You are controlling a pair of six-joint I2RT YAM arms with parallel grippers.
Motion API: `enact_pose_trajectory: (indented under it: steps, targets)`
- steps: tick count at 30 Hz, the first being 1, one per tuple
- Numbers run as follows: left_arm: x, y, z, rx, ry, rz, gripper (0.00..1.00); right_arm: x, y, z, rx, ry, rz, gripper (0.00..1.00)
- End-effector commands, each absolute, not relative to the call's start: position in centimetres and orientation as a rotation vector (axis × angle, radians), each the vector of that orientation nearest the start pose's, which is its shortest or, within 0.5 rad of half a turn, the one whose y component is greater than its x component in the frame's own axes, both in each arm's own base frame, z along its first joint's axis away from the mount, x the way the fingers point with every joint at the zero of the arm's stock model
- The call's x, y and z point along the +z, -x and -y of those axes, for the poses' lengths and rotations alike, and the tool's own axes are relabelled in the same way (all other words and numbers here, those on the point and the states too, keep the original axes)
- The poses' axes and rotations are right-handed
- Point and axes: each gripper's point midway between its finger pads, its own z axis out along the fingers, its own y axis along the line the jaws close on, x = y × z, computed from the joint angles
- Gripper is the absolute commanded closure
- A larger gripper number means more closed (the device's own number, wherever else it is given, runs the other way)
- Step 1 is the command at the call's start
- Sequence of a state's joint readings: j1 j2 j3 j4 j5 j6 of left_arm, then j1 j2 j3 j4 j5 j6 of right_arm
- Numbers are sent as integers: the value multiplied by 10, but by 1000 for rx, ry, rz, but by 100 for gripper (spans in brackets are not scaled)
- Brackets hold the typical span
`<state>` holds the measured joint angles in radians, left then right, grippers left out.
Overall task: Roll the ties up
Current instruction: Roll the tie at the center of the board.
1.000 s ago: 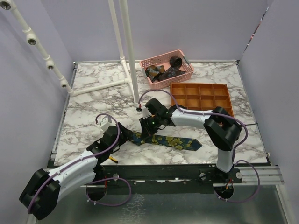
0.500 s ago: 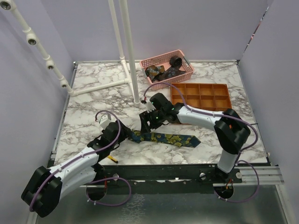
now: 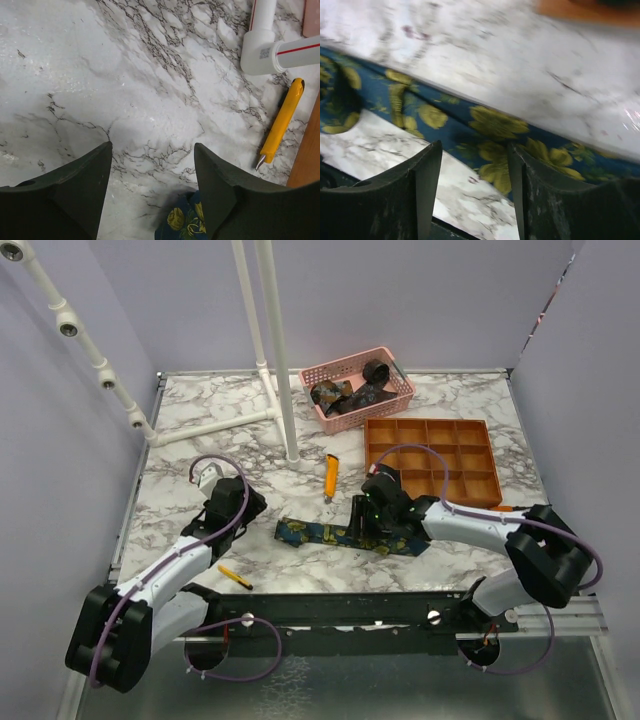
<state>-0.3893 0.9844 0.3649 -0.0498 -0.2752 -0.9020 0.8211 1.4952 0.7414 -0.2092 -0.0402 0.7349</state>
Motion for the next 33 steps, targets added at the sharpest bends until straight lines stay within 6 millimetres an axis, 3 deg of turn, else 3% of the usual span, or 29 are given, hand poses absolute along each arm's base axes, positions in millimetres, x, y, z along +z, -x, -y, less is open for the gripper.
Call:
enact_pose_trajectory:
  steps: [1, 4, 8, 13, 15, 21, 25, 28, 30, 33]
  targets:
    - [67, -286, 106, -468, 660, -2158, 33, -5, -185, -212, 366, -179, -2755, 41]
    - [67, -290, 114, -509, 645, -2166, 33, -14, -180, -187, 256, -220, -2805, 40]
    - [64, -292, 121, -549, 626, -2173, 33, -14, -172, -161, 122, -149, -2870, 40]
    - [65, -299, 143, -675, 556, -2171, 36, -13, -151, -143, 5, -119, -3000, 36]
    - [69, -300, 155, -751, 519, -2170, 37, -15, -142, -133, -12, -158, -3042, 35]
    - [76, -294, 180, -841, 409, -2161, 39, -8, -138, -122, -40, -337, -3076, 34]
    - [78, -283, 192, -861, 360, -2156, 39, 10, -151, -102, -98, -509, -2947, 34]
    - [78, -277, 194, -875, 354, -2145, 39, 35, -174, -104, -42, -495, -2824, 37]
    - [78, -277, 194, -872, 359, -2138, 39, 51, -188, -126, 111, -392, -2769, 40]
    - [83, -280, 196, -879, 349, -2126, 39, 68, -192, -159, 218, -248, -2705, 40]
